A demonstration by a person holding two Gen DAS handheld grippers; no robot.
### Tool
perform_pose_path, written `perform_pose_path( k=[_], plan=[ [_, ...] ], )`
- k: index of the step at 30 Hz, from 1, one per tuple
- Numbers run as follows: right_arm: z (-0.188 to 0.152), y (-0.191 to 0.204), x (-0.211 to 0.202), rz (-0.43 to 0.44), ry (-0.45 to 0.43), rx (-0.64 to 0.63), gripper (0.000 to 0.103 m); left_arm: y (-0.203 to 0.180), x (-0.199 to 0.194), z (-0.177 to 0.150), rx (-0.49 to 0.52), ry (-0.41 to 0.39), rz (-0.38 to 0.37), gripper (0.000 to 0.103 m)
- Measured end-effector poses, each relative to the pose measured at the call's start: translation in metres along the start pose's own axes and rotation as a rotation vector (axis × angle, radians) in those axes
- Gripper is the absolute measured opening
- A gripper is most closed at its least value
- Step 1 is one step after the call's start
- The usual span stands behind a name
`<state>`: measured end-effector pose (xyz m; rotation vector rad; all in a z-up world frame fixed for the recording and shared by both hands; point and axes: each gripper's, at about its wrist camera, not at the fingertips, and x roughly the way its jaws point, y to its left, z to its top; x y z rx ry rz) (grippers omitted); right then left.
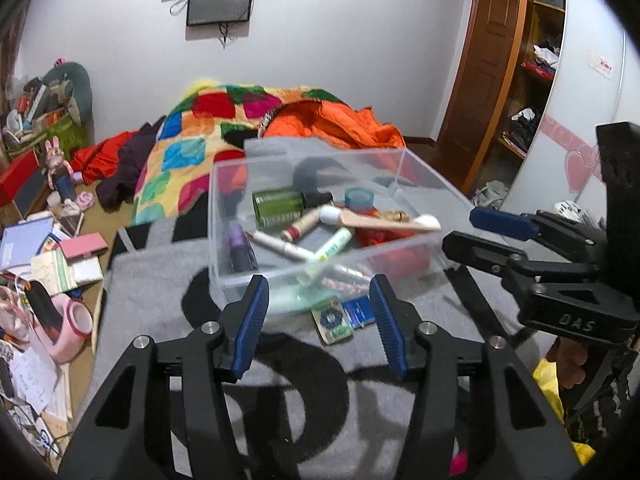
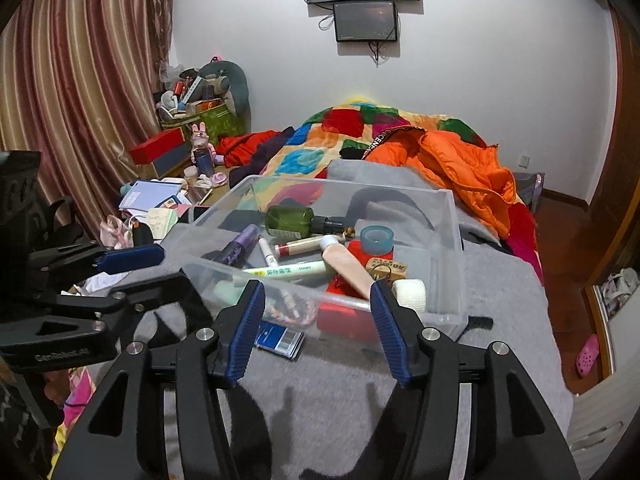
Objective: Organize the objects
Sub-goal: 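Grasp green square card with left tool while right tool reaches blue Max card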
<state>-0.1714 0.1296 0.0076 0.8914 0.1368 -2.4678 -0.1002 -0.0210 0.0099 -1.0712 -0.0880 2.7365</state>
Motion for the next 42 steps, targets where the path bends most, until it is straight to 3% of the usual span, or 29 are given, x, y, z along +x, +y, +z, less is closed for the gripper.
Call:
perform_pose_path(
  k=[15, 17, 21, 24, 32, 37, 42],
  plan=[
    [-0.032, -0.014, 0.019, -0.013, 0.099, 0.043, 0.053, -0.008, 0.071, -0.028, -0.009, 0.173, -0.012, 0.052],
    [-0.034, -0.015, 0.022, -0.008, 0.114, 0.046, 0.053, -0.006, 0.076, -0.029, -0.024, 0.178, -0.024, 0.051],
    [-0.038, -0.011, 0.031, 0.001, 0.145, 0.033, 0.054, -0.003, 0.071, -0.032, -0.036, 0.156, -0.057, 0.030],
    [-0.041, -0.006, 0.041, 0.016, 0.174, 0.027, 0.056, -0.001, 0.067, -0.037, -0.030, 0.152, -0.049, 0.025],
    [-0.044, 0.014, 0.068, 0.056, 0.247, 0.009, 0.065, 0.010, 0.045, -0.053, -0.003, 0.139, -0.006, 0.024],
    [-0.039, 0.026, 0.082, 0.055, 0.268, -0.004, 0.066, 0.010, 0.039, -0.058, 0.035, 0.145, 0.021, 0.025],
    [-0.038, 0.036, 0.095, -0.005, 0.287, -0.041, 0.066, 0.014, 0.042, -0.055, 0.036, 0.147, 0.037, 0.028]
  ],
)
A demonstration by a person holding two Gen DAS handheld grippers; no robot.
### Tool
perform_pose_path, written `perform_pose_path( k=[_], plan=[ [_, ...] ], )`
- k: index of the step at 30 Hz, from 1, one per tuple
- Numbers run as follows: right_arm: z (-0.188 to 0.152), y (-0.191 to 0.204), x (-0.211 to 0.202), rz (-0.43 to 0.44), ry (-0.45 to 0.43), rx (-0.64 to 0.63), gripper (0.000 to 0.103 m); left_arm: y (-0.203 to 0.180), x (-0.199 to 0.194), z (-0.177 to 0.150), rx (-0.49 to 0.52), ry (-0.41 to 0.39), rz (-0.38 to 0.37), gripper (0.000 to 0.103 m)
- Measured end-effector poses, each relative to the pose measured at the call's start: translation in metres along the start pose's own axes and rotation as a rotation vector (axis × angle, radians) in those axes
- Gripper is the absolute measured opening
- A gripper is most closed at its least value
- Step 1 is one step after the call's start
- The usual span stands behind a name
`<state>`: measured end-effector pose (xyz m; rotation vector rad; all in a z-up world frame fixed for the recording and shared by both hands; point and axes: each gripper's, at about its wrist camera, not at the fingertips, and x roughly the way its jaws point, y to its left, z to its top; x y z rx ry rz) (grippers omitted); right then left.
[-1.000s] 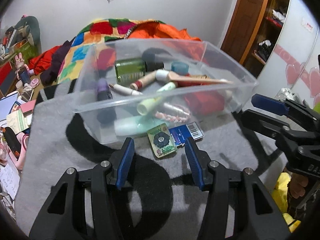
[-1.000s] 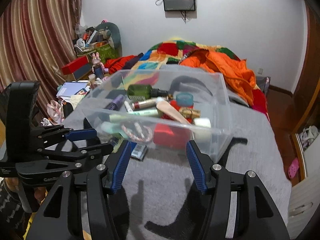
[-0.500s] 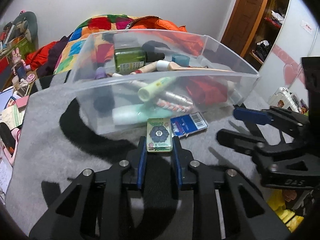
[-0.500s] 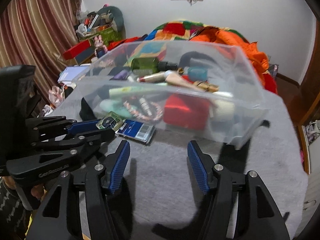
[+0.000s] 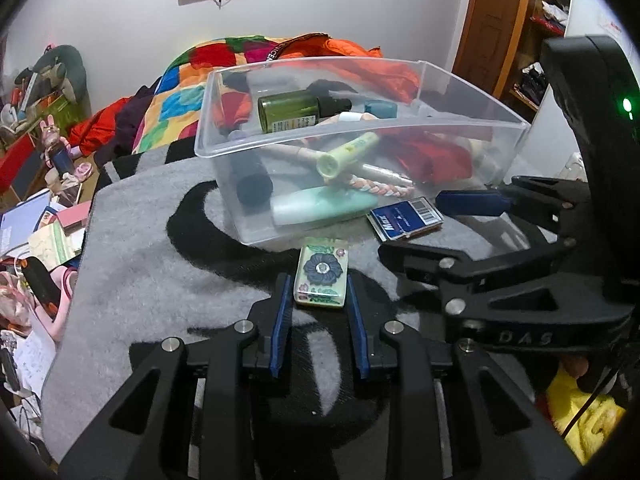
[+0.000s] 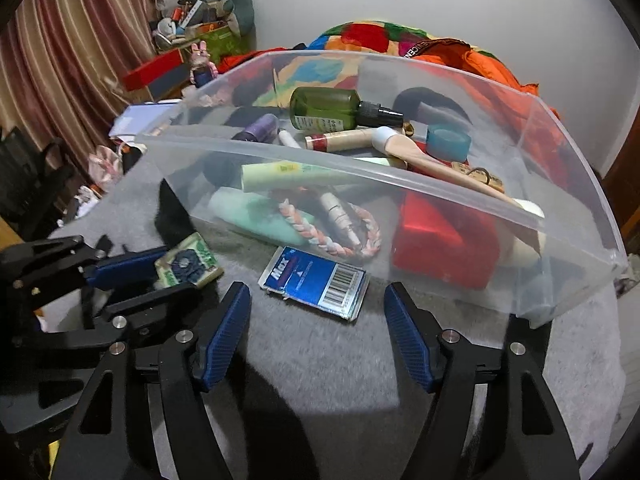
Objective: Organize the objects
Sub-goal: 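Lift green card with left tool while right tool grasps blue Max card, then carry green card over bin with left tool while right carries blue card over bin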
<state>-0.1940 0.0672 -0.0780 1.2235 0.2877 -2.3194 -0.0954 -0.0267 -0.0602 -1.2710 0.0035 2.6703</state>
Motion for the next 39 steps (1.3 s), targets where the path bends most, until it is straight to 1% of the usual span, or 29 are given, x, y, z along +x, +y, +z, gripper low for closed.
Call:
perform_pose_path(
  k=[4, 7, 9, 13, 14, 15, 16, 17, 18, 24, 29, 33, 39],
  plan=[
    [0.000, 0.000, 0.002, -0.012, 0.003, -0.003, 0.066, 0.004, 0.001, 0.001, -0.023, -0.003, -0.015, 0.028],
    [-0.002, -0.001, 0.000, -0.014, -0.009, 0.005, 0.057, 0.002, 0.001, 0.001, -0.021, -0.003, -0.021, 0.037],
    [-0.003, -0.003, -0.003, -0.005, -0.016, 0.013, 0.048, -0.001, 0.002, 0.002, -0.010, -0.005, -0.010, 0.041],
    [-0.005, -0.009, -0.006, 0.015, -0.024, 0.031, 0.048, -0.003, 0.005, 0.005, -0.007, -0.015, -0.001, 0.041],
    [-0.005, -0.010, -0.007, 0.022, -0.026, 0.036, 0.048, -0.002, 0.006, 0.005, -0.012, -0.015, -0.004, 0.038],
    [-0.006, -0.012, -0.009, 0.033, -0.029, 0.043, 0.048, -0.002, 0.006, 0.005, -0.016, -0.019, -0.005, 0.033],
    [-0.007, -0.013, -0.011, 0.043, -0.032, 0.049, 0.048, -0.002, 0.006, 0.004, -0.018, -0.020, -0.004, 0.031],
    [-0.008, -0.015, -0.013, 0.047, -0.035, 0.055, 0.048, -0.002, 0.005, 0.004, -0.018, -0.023, -0.001, 0.026],
    [-0.009, -0.016, -0.015, 0.049, -0.039, 0.060, 0.048, -0.002, 0.005, 0.003, -0.021, -0.024, -0.004, 0.024],
    [-0.014, -0.024, -0.032, 0.066, -0.077, 0.091, 0.048, -0.002, -0.005, 0.001, -0.044, -0.046, -0.009, 0.024],
    [-0.017, -0.032, -0.049, 0.081, -0.116, 0.115, 0.048, -0.009, -0.020, 0.003, -0.039, -0.092, -0.012, 0.024],
    [-0.021, -0.038, -0.065, 0.095, -0.150, 0.145, 0.048, -0.016, -0.034, 0.007, -0.027, -0.132, 0.001, 0.024],
    [-0.018, -0.043, -0.084, 0.094, -0.199, 0.157, 0.048, -0.022, -0.051, 0.018, -0.020, -0.177, -0.008, 0.024]
  ],
)
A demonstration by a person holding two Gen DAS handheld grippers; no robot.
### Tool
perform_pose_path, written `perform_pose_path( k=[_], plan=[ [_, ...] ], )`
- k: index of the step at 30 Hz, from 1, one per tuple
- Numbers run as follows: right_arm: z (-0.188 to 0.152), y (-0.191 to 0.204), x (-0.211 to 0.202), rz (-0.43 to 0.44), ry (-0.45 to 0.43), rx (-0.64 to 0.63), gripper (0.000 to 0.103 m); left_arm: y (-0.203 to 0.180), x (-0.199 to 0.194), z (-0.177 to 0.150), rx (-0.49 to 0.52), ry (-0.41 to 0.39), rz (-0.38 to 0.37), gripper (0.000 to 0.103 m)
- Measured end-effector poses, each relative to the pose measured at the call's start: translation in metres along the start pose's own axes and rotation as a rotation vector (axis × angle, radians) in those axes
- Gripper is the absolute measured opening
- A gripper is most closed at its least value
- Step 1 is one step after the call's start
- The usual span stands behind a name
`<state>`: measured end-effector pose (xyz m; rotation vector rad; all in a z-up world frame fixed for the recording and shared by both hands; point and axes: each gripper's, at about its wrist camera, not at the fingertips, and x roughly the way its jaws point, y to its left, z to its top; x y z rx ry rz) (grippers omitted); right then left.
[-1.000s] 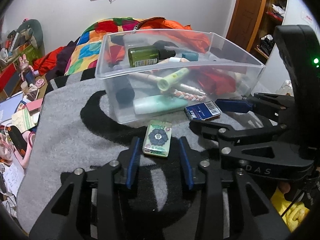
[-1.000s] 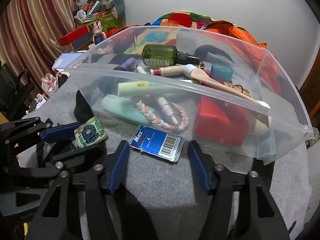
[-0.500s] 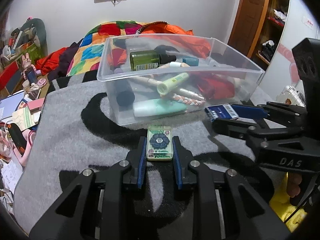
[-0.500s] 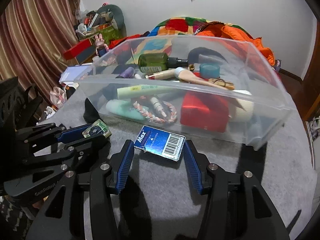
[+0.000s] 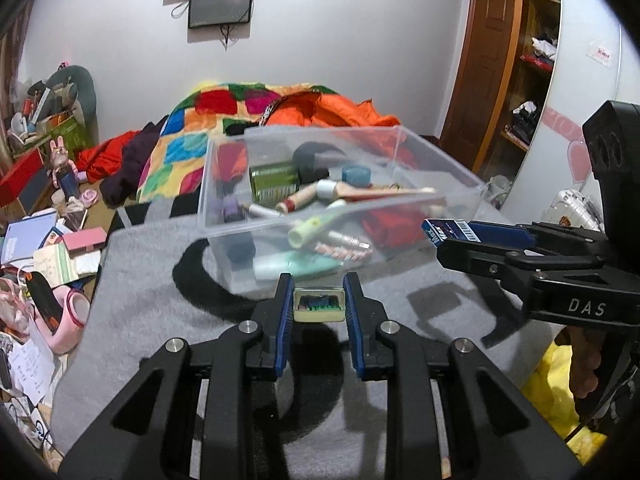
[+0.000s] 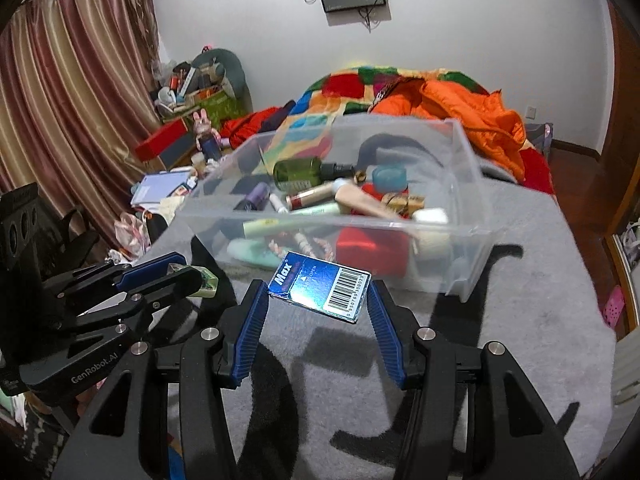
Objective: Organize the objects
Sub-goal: 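Carry green card over bin with left tool while right carries blue card over bin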
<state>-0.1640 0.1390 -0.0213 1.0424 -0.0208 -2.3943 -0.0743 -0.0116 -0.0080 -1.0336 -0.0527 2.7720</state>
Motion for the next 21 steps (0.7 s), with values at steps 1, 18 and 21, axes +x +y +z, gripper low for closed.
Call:
perform_pose_path(
  k=[1, 18, 21],
  plan=[
    [0.001, 0.000, -0.003, 0.000, -0.008, -0.001, 0.048, -0.001, -0.002, 0.003, -0.001, -0.007, -0.001, 0.024],
    [0.036, -0.013, -0.020, -0.067, -0.102, -0.039, 0.048, -0.005, -0.017, 0.051, -0.014, -0.118, -0.021, 0.024],
    [0.044, -0.016, -0.018, -0.083, -0.110, -0.048, 0.048, -0.004, -0.014, 0.059, -0.018, -0.126, -0.017, 0.024]
  ],
)
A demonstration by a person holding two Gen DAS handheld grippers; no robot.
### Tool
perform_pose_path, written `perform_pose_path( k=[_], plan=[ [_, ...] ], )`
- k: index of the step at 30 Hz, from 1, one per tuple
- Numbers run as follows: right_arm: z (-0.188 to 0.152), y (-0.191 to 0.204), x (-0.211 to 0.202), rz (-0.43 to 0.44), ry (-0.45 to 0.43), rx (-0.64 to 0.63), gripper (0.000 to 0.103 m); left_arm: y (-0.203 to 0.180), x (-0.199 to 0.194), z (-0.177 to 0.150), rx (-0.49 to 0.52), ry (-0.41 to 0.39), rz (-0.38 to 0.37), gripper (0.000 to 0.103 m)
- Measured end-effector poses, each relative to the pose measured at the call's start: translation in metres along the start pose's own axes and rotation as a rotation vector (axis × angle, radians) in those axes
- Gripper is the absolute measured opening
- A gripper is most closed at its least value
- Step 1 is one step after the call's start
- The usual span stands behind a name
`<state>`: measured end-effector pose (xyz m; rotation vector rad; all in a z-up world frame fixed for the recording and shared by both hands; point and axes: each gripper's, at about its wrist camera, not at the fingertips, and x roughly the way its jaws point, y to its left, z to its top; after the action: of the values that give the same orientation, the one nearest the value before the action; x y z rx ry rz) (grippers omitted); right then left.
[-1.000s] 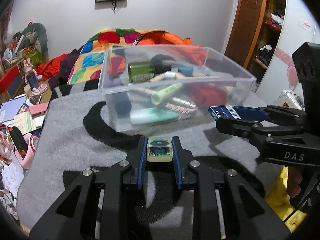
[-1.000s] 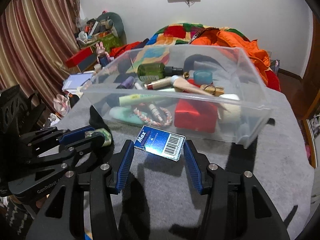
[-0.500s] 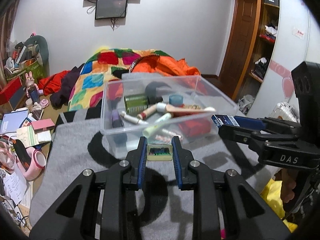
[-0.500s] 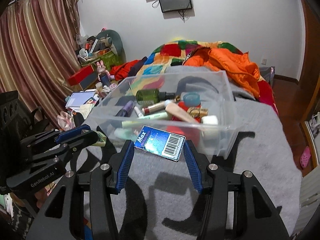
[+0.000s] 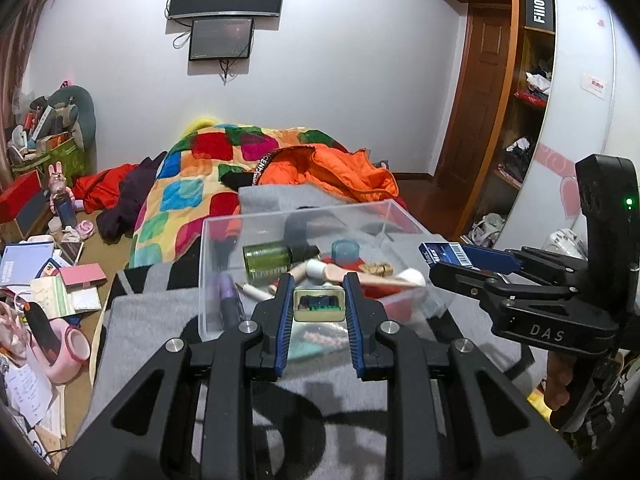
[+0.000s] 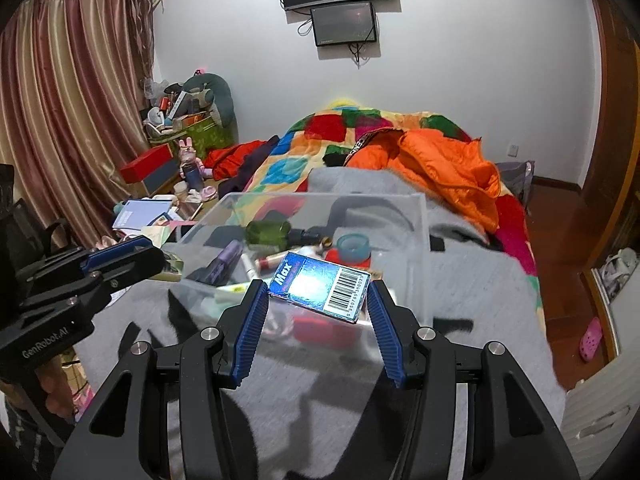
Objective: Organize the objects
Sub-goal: 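Carry green card over bin with left tool while right carries blue card over bin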
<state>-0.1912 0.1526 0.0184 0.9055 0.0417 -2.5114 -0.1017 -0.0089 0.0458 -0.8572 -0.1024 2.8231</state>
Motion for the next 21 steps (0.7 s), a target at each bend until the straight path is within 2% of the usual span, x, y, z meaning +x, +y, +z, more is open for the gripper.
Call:
perform_pose_path(
  k=[8, 16, 21],
  plan=[
    [0.009, -0.004, 0.019, -0.013, 0.014, -0.005, 0.048, 0.012, 0.022, 0.006, -0.033, 0.026, 0.015, 0.024],
    [0.006, -0.005, 0.051, 0.004, 0.082, 0.015, 0.048, 0.026, 0.055, -0.007, -0.069, 0.102, 0.030, 0.024],
    [0.003, 0.001, 0.065, 0.027, 0.105, 0.034, 0.048, 0.032, 0.063, -0.013, -0.092, 0.122, 0.020, 0.024]
  ],
)
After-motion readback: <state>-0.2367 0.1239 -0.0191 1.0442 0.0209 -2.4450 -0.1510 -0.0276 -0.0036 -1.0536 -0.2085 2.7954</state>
